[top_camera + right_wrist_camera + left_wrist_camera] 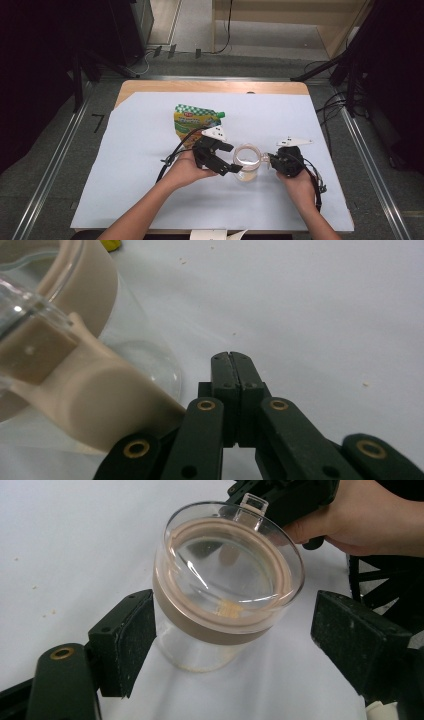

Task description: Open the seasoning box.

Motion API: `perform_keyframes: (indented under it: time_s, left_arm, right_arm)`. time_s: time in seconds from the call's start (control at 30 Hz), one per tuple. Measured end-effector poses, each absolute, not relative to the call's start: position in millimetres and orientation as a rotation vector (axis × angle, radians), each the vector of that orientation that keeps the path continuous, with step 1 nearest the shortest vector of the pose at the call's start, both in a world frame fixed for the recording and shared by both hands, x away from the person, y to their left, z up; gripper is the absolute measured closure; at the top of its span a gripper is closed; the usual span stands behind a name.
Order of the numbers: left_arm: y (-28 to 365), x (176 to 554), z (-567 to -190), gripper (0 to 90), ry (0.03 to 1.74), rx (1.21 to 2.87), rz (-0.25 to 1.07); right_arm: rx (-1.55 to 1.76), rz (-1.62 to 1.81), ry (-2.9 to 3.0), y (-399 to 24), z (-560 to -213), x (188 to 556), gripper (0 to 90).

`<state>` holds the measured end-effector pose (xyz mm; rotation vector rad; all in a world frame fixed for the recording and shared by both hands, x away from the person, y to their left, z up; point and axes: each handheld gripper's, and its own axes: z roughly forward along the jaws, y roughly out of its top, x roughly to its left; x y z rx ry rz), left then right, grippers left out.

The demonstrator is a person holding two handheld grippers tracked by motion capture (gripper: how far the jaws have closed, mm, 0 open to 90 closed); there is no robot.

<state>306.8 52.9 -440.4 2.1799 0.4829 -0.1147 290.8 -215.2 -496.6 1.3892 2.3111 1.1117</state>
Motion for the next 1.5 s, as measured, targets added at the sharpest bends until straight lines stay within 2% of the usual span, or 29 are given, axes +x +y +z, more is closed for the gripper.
perform_keyframes:
  time_s: [0.27, 0.77, 1.07, 1.5]
  left_arm:
    - [38.1, 309.3, -447.4, 18.9, 0.431, 2.199, -0.085]
    - [20.4, 313.4, -460.6, 10.3, 0.364, 2.211, -0.028]
    - [16.9, 313.0, -456.3, 10.3, 0.394, 2.23, -0.03]
    - [14.2, 312.2, -444.8, 10.9, 0.378, 2.239, 0.002]
  right_arm:
    - [1.387, 1.077, 2.329, -218.4, -499.4, 292.0, 90.0]
    - [1.379, 1.094, 2.317, -227.1, -487.1, 280.3, 90.0]
    - [1.346, 1.066, 2.351, -230.8, -477.7, 263.0, 90.0]
    - [1.345, 1.049, 2.355, -229.7, -477.7, 263.1, 90.0]
